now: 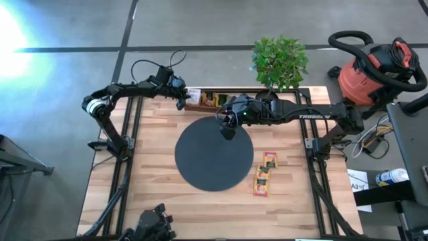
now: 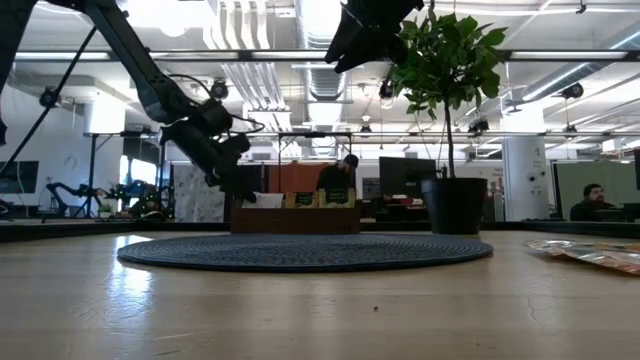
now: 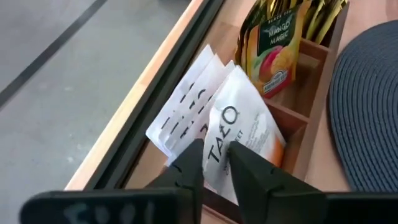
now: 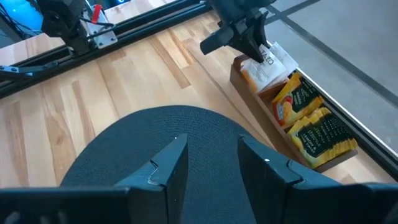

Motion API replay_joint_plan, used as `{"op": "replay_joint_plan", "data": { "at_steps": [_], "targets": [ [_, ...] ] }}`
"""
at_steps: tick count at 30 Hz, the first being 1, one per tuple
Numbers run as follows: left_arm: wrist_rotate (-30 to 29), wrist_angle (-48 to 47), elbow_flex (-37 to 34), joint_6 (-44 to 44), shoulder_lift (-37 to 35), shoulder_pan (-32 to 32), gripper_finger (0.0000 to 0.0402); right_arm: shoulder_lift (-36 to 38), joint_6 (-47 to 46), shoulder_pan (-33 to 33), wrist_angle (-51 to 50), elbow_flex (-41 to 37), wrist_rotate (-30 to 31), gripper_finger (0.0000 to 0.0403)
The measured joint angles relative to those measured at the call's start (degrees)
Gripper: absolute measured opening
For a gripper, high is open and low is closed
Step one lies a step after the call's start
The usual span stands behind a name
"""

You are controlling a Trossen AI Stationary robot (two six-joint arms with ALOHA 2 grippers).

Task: Pick & Place Tea
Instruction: Put the white tea bag into the left section of the brown wooden organizer, then put the orange tea bag into the middle section of the brown wooden organizer

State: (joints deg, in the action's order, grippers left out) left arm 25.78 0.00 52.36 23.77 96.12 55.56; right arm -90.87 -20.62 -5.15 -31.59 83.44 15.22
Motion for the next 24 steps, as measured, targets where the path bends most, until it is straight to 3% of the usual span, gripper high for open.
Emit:
{"op": "replay_joint_plan", "data": {
  "at_steps": [7, 13, 16, 20, 24],
  "targets": [
    [-5.1, -2.2, 0.1, -1.8, -3.7, -0.6, 0.0110, 0.0, 0.1, 0.0, -0.5, 0.0, 0.0, 0.0137],
    [-9.6, -6.8, 0.1, -2.9, -10.9, -0.6, 0.0117, 0.0, -0.2, 0.0, -5.0, 0.0, -0.1, 0.0137],
    [-6.4, -8.5, 0.0, -8.1, -15.7, -1.0, 0.0117, 0.0, -0.7, 0.0, -9.1, 0.0, -0.3, 0.0137],
    [4.9, -8.9, -0.2, -16.7, -21.1, -4.1, 0.0117, 0.0, -1.5, 0.0, -16.7, -0.1, -2.6, 0.0137],
    [4.8, -7.7, -1.2, -21.1, -25.1, -12.1, 0.0117, 0.0, -1.8, 0.6, -25.1, -1.1, -4.5, 0.0137]
  ]
}}
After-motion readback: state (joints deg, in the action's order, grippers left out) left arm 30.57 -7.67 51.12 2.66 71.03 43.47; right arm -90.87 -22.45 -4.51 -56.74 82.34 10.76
